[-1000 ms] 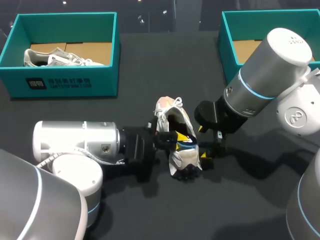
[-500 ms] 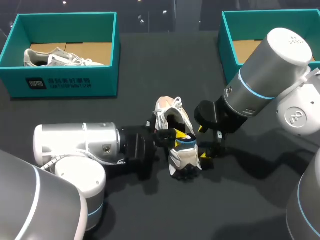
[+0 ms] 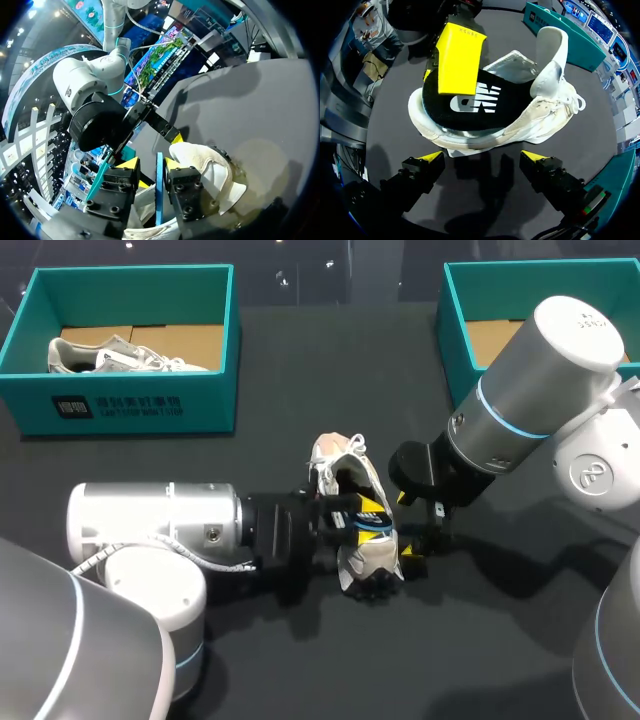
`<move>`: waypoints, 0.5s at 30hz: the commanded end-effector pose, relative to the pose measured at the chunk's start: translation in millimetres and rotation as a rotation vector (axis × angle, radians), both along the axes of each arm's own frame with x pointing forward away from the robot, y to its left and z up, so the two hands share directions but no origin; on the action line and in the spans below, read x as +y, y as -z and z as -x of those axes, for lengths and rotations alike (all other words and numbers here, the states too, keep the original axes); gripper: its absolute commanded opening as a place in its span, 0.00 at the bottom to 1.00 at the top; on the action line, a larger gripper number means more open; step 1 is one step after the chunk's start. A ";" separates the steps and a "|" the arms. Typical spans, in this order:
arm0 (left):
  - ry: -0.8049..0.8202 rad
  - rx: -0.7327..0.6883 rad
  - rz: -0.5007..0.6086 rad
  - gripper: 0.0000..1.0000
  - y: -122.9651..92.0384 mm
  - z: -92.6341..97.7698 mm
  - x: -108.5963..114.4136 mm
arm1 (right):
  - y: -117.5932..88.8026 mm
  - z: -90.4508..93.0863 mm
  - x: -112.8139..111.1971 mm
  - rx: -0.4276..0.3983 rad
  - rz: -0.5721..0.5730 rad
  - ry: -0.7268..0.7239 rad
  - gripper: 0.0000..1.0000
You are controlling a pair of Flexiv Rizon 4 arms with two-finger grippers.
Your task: Take the shoe out of the shoebox, open the shoe tongue, remove and reinsert the insole, then place the shoe into the shoebox
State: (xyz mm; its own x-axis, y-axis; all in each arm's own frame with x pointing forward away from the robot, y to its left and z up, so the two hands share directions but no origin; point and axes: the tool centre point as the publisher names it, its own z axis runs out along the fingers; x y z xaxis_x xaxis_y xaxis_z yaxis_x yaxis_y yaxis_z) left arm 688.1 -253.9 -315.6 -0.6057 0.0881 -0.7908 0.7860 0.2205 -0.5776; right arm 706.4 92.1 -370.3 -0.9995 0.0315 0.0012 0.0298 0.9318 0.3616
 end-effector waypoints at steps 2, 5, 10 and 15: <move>0.012 0.000 -0.013 0.12 -0.8 3.6 0.5 | 0.5 1.0 0.4 -0.002 0.002 0.001 1.00; 0.019 -0.012 -0.034 0.00 4.1 3.4 -0.9 | 0.5 1.0 0.4 -0.002 0.002 0.001 1.00; 0.020 -0.036 -0.065 0.00 14.3 -0.5 -3.2 | 0.5 1.0 0.4 -0.002 0.002 0.001 1.00; -0.001 -0.061 -0.088 0.00 22.6 -10.3 -2.0 | 0.5 1.0 0.4 -0.002 0.002 0.001 1.00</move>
